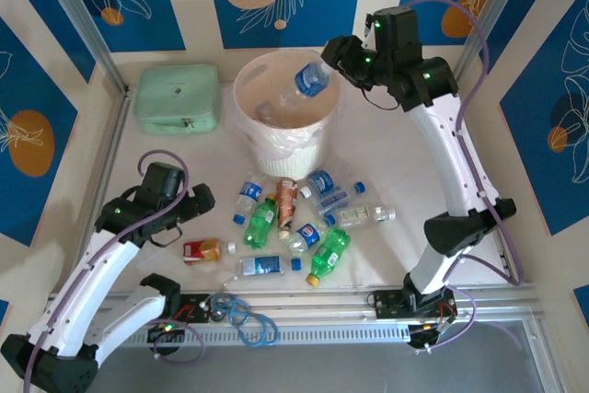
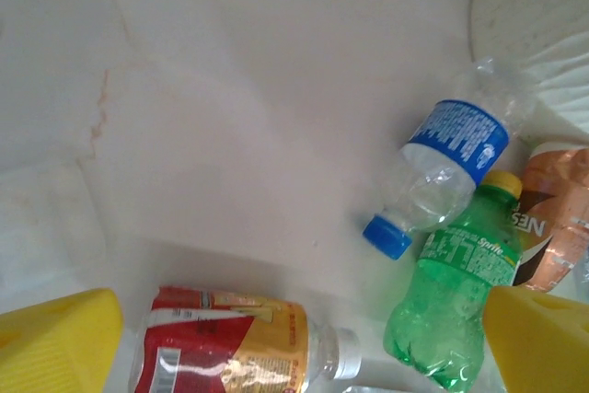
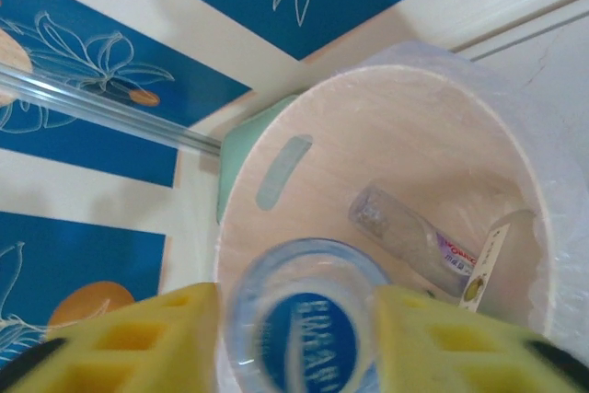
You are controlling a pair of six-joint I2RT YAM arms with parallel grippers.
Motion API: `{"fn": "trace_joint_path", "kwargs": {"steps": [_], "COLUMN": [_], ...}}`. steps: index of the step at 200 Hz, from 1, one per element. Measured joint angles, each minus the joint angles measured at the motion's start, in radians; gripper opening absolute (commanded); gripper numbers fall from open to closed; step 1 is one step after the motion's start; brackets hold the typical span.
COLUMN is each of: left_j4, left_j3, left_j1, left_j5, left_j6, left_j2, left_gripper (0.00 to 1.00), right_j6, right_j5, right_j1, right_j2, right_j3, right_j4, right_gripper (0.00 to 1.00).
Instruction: Put the plastic bottles in the bin
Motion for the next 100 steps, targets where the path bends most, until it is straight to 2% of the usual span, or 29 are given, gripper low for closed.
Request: {"fn": "trace_joint_path", "kwargs": {"steps": [20,52,100], "left_j4": [-0.023,-0.061,-0.128], "left_j3": [-0.016,-0.046,-0.127], "left_j1": [0.001,0.002,0.002], "left_j5": [0.013,0.04,0.115], "left_j6": [-0.032,-0.098,-0.273], "left_j2": [-0.012,-0.037,-0.135], "left_gripper": [1.0,1.0,1.0], "right_j6": [-0.008,-0.022,-0.051], "right_j5": [-0.005,-0.003,0.043], "right_j1": [0.006,0.039,0.151], "right_j2": [0.015,0.008,-0.089], "right_j3": [0.0,0.005,-0.044], "right_j4": [-0.016,-0.025,-0.039], "right_gripper": [0.64,0.65,0.66]}}
